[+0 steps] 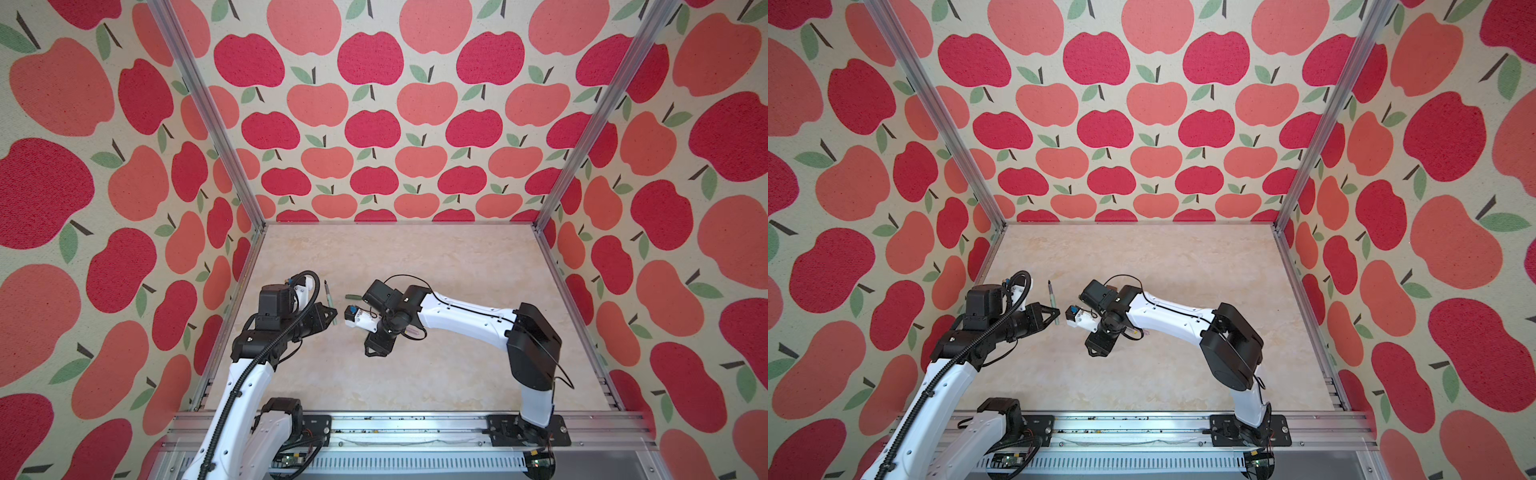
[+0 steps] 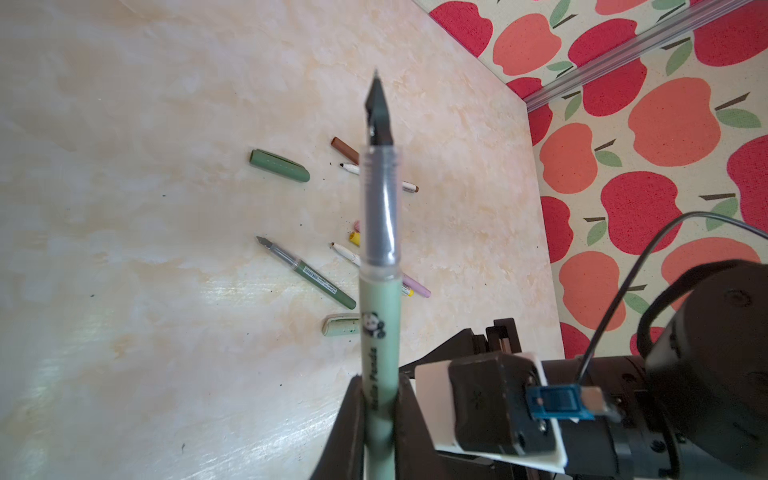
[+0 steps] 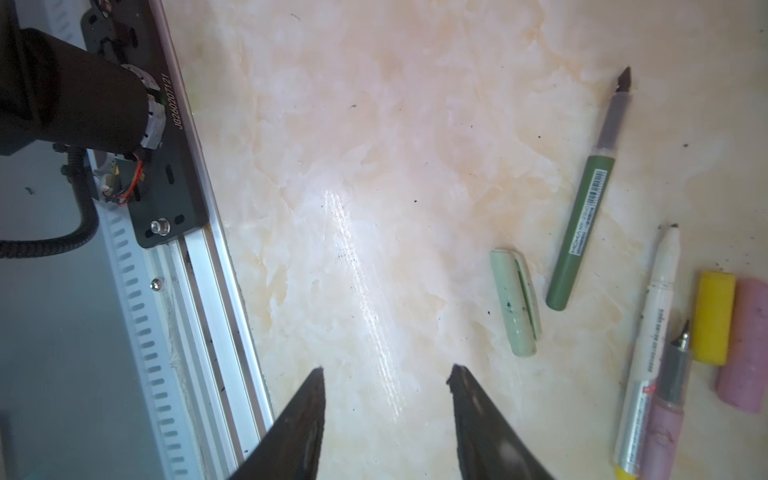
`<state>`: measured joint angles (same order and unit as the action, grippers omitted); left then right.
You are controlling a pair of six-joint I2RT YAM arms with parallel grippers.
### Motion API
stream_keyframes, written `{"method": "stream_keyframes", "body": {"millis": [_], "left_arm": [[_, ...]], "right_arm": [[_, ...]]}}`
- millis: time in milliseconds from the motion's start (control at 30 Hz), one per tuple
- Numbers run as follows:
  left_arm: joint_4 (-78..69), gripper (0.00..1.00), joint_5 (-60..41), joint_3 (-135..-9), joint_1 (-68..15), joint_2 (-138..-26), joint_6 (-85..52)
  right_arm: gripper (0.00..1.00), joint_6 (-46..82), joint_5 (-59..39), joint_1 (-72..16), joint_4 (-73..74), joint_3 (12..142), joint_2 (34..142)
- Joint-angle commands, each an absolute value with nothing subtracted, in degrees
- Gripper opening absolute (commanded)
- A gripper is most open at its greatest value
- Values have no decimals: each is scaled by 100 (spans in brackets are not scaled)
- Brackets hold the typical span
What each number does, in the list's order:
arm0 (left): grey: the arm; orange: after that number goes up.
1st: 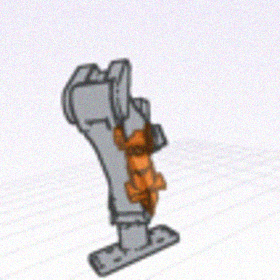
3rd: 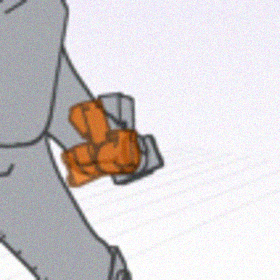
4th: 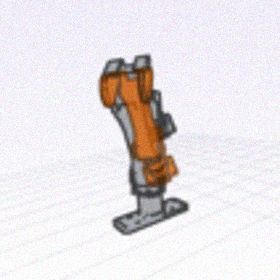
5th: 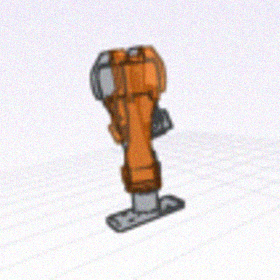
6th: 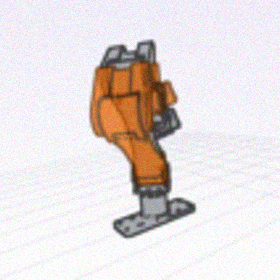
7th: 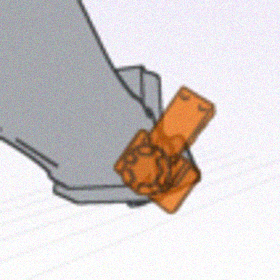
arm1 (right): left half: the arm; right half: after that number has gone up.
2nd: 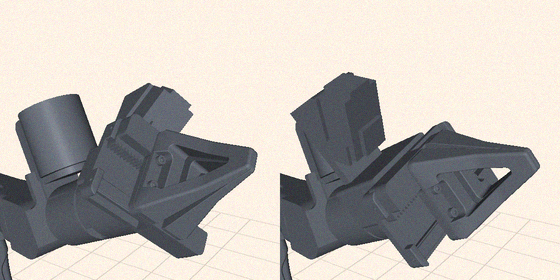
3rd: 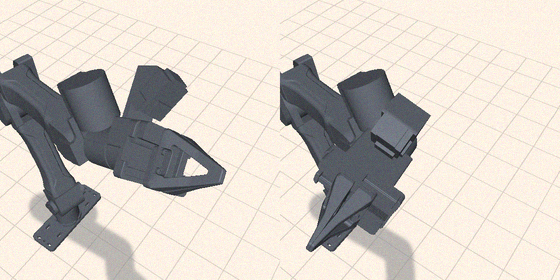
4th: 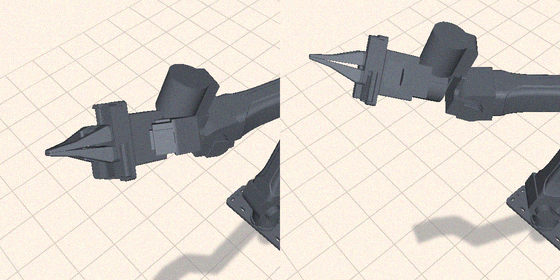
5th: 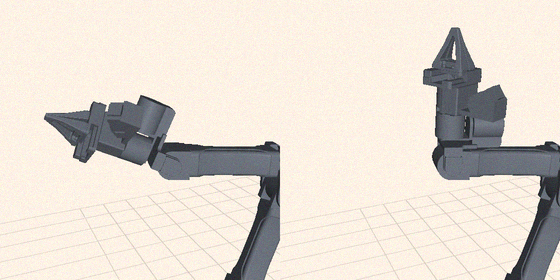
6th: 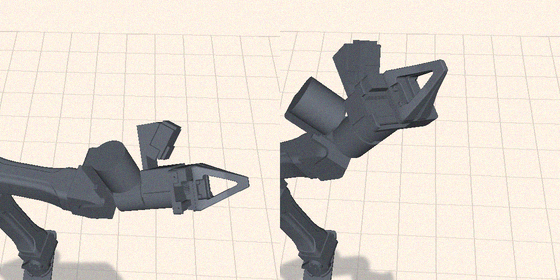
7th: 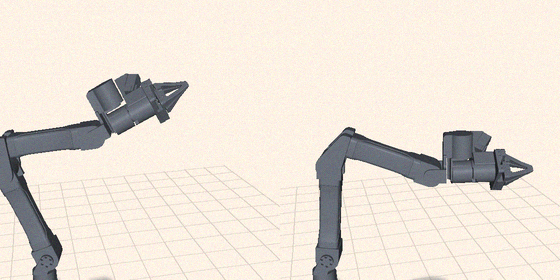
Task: Insert the pens into the pen caps
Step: 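Lower the right gripper onto the pale green cap and grasp it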
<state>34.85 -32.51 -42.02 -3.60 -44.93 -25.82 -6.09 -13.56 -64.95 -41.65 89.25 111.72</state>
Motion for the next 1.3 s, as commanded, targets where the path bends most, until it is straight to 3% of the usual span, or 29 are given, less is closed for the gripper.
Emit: {"method": "stream_keyframes", "body": {"millis": [0, 400, 1267], "left_arm": [[3656, 0, -2943, -4056, -260, -4226, -2842], [3474, 0, -2903, -3771, -158, -3749, -3068], [3112, 0, -3067, -3779, -123, -3971, -3111]], "right_arm": [[49, -1010, -918, -6565, -4406, 9276, 11453], [44, -1195, -610, -6565, -4439, 9647, 12107], [41, -1204, -101, -6400, -4254, 9772, 12605]]}}
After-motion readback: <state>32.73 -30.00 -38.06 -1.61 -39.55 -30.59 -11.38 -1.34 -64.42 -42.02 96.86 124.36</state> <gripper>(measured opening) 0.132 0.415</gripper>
